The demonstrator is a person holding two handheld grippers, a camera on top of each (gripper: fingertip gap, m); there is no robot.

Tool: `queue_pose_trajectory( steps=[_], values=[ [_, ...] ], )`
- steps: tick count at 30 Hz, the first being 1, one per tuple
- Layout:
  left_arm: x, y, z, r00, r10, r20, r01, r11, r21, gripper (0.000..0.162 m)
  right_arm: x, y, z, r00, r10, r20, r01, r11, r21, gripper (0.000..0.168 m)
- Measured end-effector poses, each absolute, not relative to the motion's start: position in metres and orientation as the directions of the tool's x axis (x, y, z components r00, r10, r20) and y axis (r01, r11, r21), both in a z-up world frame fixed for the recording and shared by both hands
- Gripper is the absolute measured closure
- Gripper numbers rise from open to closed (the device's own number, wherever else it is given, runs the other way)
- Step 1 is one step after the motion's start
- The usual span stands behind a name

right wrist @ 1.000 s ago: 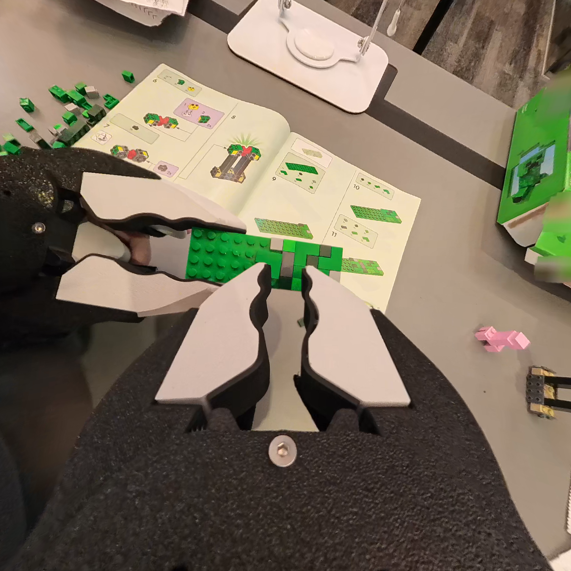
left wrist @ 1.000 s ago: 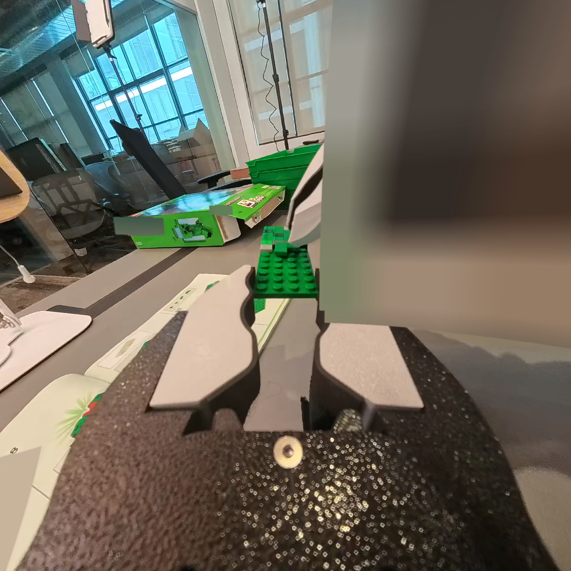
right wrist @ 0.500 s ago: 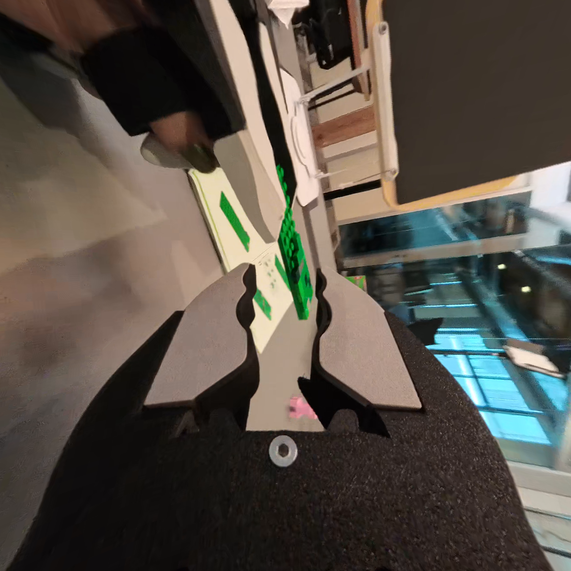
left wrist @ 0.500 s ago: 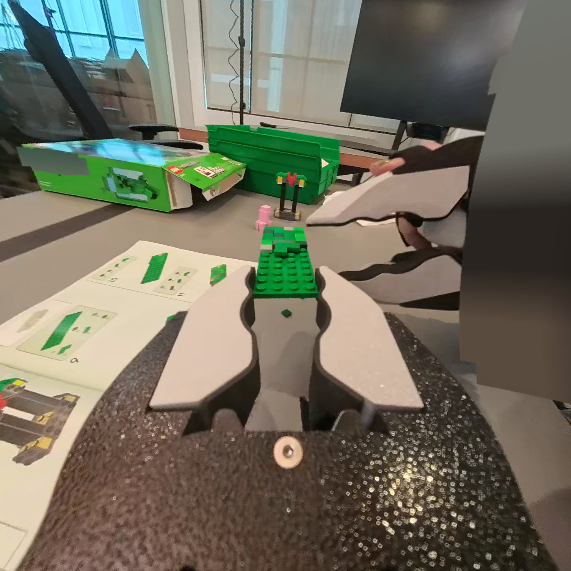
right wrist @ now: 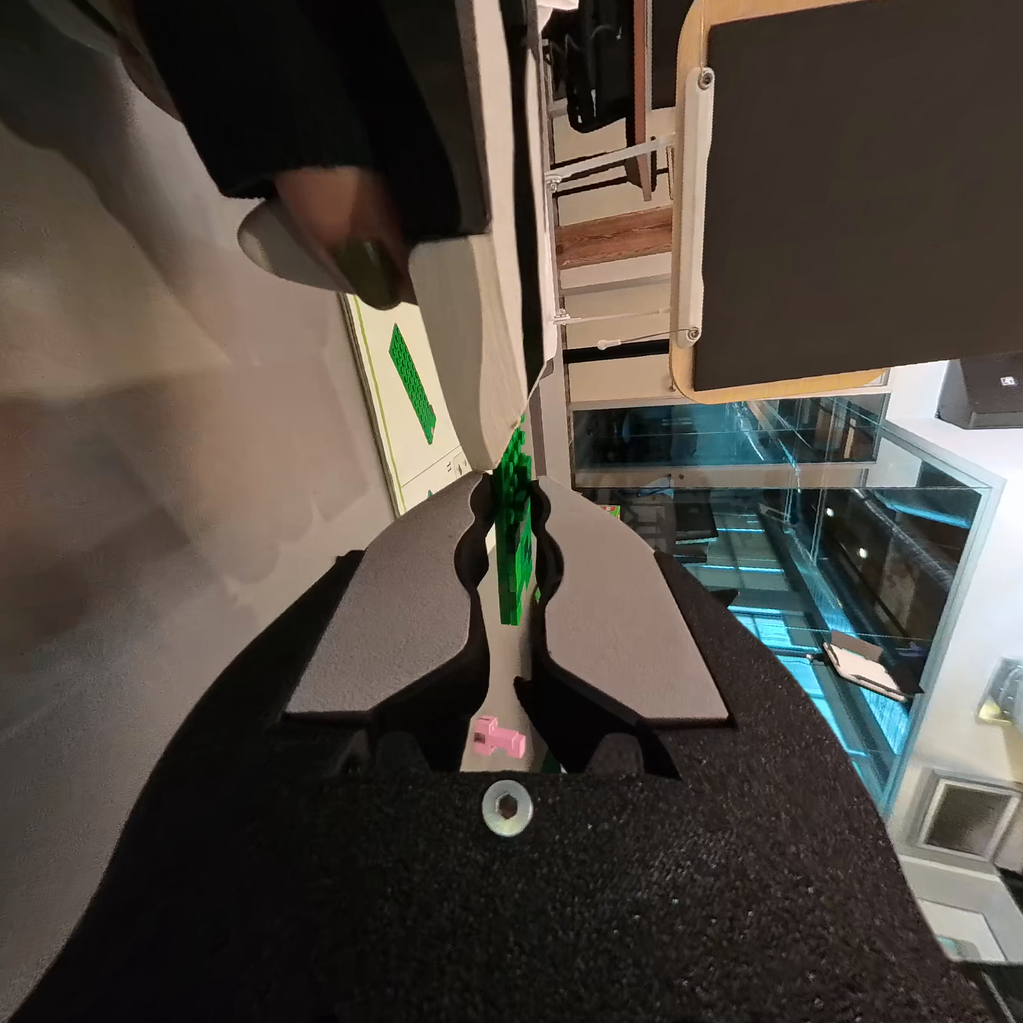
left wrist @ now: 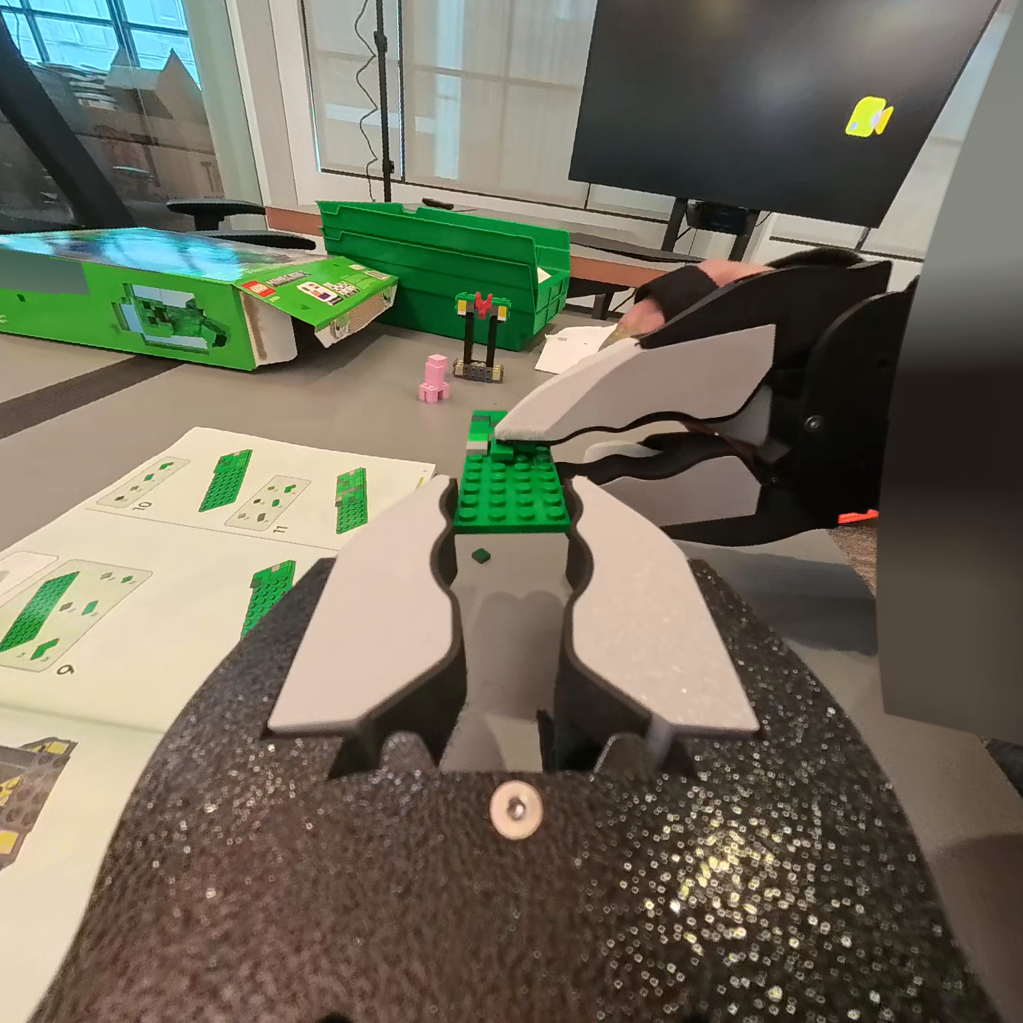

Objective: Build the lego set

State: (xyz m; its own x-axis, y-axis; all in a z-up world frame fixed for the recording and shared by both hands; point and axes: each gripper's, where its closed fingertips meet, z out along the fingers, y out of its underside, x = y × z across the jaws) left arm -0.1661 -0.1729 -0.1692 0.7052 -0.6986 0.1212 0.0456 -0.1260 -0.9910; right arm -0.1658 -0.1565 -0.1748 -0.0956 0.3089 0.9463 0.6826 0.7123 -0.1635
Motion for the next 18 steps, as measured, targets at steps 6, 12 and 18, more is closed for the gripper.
queue_pose_trajectory(
  steps=[6,12,18],
  values=[
    [-0.164,-0.175,-0.168,0.677,-0.726,0.121,0.048,-0.121,-0.991,0.126,-0.164,-0.158,-0.175,-0.124,0.282,0.951,0.663,0.737,-0.132,0.157],
    [-0.162,-0.178,-0.165,0.650,-0.745,0.151,0.089,-0.123,-0.988,0.126,-0.162,-0.160,-0.166,-0.123,0.235,0.964,0.657,0.748,-0.098,0.160],
    [-0.162,-0.179,-0.163,0.637,-0.751,0.172,0.115,-0.129,-0.985,0.126,-0.161,-0.162,-0.166,-0.130,0.226,0.965,0.660,0.746,-0.086,0.162]
  ],
)
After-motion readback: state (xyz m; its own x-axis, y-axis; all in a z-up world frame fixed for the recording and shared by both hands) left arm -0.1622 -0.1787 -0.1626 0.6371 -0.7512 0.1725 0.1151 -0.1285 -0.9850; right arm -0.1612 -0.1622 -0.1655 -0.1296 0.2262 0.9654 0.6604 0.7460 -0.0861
